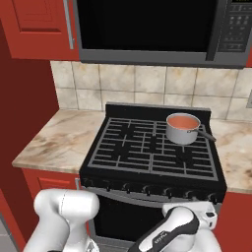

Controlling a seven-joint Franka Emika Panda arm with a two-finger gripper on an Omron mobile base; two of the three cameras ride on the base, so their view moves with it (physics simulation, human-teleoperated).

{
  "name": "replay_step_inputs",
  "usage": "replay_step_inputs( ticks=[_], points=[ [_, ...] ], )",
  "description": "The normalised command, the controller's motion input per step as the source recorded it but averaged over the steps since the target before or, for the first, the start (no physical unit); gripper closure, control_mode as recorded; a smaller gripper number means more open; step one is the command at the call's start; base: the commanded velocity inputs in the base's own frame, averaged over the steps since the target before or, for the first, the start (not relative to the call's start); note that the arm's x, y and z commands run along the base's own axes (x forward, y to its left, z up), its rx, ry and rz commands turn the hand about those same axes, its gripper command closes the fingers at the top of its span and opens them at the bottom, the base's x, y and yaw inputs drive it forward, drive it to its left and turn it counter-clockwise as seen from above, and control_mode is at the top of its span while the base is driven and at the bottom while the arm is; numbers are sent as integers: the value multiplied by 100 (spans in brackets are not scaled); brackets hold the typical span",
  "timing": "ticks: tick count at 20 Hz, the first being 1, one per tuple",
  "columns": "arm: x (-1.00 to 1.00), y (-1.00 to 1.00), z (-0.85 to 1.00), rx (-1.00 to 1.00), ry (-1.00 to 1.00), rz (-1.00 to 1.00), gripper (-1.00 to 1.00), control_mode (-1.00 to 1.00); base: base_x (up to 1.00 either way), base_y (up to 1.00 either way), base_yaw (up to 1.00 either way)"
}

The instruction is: Wait until the marinara sauce is simmered to a deep red color and then turn off the stove.

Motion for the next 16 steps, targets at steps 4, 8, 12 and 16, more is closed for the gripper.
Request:
replay_step_inputs(
  ticks=[4,8,12,16],
  points=[
    [19,0,-13,3,-1,-14,-100,-100,0,0,0],
    [10,0,-19,3,-1,-14,-100,-100,0,0,0],
    [11,0,-19,1,0,-12,-100,-100,0,0,0],
    [16,-3,-17,0,-2,-5,-100,-100,0,0,0]
  ],
)
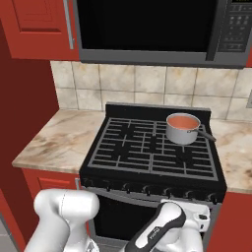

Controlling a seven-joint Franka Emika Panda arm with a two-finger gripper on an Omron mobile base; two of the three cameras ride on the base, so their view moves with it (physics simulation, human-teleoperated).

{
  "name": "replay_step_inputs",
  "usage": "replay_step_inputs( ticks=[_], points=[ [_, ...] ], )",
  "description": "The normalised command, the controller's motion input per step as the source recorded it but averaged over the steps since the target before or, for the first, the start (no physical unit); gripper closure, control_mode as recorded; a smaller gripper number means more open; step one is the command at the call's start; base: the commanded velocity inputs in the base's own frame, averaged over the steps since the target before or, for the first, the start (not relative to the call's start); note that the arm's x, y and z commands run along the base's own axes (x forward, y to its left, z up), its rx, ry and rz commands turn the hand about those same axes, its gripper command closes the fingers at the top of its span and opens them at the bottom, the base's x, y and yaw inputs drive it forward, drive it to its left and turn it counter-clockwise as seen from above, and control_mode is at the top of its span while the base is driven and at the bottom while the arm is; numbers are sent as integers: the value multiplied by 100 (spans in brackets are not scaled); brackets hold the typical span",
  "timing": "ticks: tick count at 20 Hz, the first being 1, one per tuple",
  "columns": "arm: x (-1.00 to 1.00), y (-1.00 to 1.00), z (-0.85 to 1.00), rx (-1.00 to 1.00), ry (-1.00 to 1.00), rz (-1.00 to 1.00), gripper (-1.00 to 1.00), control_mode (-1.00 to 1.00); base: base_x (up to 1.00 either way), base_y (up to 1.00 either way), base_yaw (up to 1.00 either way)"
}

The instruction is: Wait until the marinara sauce is simmered to a deep red color and then turn off the stove.

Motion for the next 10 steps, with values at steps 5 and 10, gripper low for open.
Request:
replay_step_inputs(
  ticks=[5,10],
  points=[
    [9,-4,-9,0,-10,0,-100,-100,0,0,0],
    [0,0,-5,0,-16,0,-100,-100,0,0,0]
  ],
)
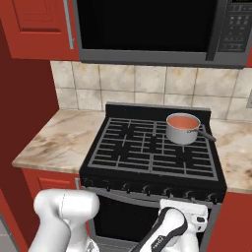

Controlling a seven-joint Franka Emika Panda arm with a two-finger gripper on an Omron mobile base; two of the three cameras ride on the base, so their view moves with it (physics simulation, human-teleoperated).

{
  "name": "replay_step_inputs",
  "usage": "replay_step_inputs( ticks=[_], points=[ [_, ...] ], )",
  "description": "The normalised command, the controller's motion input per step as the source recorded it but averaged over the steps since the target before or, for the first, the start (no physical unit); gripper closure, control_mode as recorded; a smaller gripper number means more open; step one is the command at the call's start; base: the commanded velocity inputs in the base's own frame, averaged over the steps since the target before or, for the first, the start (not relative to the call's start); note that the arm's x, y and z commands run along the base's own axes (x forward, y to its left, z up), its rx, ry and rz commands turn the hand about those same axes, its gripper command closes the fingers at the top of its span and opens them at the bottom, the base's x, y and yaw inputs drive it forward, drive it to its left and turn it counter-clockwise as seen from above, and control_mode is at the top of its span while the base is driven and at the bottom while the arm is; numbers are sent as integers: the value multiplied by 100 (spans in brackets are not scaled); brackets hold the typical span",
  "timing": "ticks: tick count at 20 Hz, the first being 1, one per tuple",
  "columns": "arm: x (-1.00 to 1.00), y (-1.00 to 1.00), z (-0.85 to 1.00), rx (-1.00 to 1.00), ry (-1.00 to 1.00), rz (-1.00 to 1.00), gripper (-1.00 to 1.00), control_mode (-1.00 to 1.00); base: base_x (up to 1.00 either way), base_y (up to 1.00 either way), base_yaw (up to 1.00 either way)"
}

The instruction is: Wait until the marinara sauce is simmered to a deep red color and then turn off the stove.

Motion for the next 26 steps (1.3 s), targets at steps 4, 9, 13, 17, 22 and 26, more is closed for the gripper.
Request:
replay_step_inputs(
  ticks=[4,9,13,17,22,26],
  points=[
    [0,-1,-7,0,-17,0,-100,-100,0,0,0],
    [6,-8,-4,0,-7,0,-100,-100,0,0,0],
    [10,-18,-4,0,-1,0,-100,-100,0,0,0],
    [10,-23,-5,0,0,0,-100,-100,0,0,0],
    [7,-16,-11,0,0,0,-100,-100,0,0,0],
    [6,0,-27,0,0,0,-100,-100,0,0,0]
  ],
)
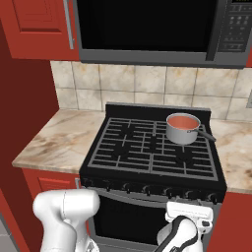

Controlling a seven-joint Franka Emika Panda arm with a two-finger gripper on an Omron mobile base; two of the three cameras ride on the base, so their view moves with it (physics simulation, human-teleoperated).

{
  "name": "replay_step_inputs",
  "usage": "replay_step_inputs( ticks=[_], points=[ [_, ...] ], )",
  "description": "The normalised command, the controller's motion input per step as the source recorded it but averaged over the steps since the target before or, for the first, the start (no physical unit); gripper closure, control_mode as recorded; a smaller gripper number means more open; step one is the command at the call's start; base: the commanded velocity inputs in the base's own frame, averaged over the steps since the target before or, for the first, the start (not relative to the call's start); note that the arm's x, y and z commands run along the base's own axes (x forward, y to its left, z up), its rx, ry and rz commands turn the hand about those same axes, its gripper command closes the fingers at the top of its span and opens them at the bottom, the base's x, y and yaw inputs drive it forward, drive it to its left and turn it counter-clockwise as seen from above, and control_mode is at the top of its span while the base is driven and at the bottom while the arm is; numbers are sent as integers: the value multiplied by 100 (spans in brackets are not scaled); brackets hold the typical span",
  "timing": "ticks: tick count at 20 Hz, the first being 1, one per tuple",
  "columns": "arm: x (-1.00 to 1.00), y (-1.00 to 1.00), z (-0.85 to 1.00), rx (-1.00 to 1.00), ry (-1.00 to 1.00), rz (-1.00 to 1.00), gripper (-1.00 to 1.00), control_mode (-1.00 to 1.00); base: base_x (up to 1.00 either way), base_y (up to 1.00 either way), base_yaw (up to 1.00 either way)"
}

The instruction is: Wait until the marinara sauce is simmered to a deep red color and then turn off the stove.

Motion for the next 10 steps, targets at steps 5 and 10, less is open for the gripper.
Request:
replay_step_inputs(
  ticks=[5,10],
  points=[
    [11,0,-33,0,0,0,-100,-100,0,0,0],
    [12,-1,-22,0,0,0,-100,-100,0,0,0]
  ],
)
